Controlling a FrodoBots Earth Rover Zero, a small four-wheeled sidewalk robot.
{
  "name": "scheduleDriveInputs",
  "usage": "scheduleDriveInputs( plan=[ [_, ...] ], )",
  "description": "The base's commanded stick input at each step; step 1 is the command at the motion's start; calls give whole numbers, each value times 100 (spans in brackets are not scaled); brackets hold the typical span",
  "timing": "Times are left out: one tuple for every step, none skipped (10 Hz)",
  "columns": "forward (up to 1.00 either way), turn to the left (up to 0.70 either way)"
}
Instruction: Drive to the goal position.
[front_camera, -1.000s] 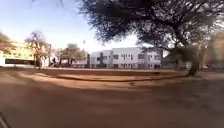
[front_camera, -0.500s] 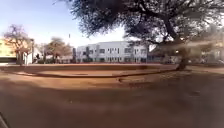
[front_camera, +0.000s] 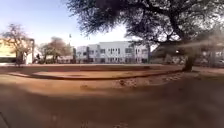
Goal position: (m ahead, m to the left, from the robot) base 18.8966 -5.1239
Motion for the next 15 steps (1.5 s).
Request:
scheduleDriveInputs(
  plan=[
    [100, 0],
    [100, 0],
    [100, 0],
    [100, 0],
    [100, 0],
    [100, 0],
    [100, 0],
    [100, 0],
    [100, 0],
    [100, 0],
    [100, 0],
    [100, 0],
    [100, 0],
    [100, 0],
    [100, 0]
  ],
)
